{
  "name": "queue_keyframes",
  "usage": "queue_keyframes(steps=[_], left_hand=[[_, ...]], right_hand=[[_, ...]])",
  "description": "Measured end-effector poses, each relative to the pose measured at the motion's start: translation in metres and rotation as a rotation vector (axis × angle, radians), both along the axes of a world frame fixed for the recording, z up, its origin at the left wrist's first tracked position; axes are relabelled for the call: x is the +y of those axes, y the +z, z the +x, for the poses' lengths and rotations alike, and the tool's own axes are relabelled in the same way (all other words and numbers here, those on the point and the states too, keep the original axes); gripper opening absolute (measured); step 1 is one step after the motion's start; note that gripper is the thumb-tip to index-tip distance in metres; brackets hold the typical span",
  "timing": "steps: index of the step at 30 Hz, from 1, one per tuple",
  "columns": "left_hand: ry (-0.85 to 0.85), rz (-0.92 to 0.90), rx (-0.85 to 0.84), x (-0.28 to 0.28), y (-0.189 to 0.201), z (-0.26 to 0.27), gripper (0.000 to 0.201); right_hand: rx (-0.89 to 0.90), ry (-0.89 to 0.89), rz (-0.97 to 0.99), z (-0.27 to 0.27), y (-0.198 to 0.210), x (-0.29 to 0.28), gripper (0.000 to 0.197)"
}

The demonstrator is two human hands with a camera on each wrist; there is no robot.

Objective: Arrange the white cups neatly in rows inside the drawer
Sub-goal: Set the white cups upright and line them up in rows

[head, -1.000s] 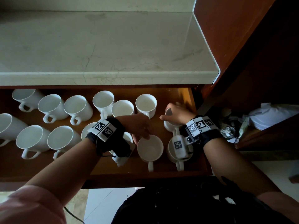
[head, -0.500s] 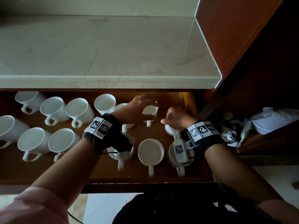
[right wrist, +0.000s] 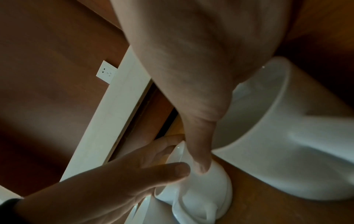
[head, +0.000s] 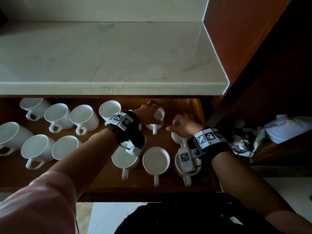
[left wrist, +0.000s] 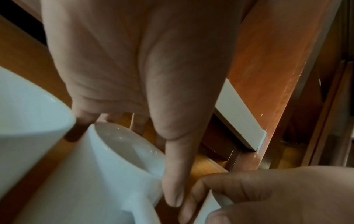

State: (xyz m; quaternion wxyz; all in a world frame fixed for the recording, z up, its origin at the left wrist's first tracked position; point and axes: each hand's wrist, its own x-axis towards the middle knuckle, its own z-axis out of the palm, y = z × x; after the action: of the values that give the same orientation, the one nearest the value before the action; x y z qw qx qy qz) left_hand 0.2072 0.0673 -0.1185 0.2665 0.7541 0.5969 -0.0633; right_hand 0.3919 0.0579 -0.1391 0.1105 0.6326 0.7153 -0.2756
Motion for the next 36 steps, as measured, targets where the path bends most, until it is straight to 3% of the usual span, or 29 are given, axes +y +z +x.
queue_keyframes(steps=[3, 36], left_hand=[[0.000, 0.014, 0.007, 0.003, 0.004, 0.001, 0.085], [-0.217, 0.000, 0.092, -0.015, 0.014, 0.010, 0.076]], right_hand=[[0.001, 0.009, 0.007, 0.002, 0.002, -0.001, 0.059], [0.005, 0.003, -0.016, 0.001, 0.001, -0.001, 0.067]])
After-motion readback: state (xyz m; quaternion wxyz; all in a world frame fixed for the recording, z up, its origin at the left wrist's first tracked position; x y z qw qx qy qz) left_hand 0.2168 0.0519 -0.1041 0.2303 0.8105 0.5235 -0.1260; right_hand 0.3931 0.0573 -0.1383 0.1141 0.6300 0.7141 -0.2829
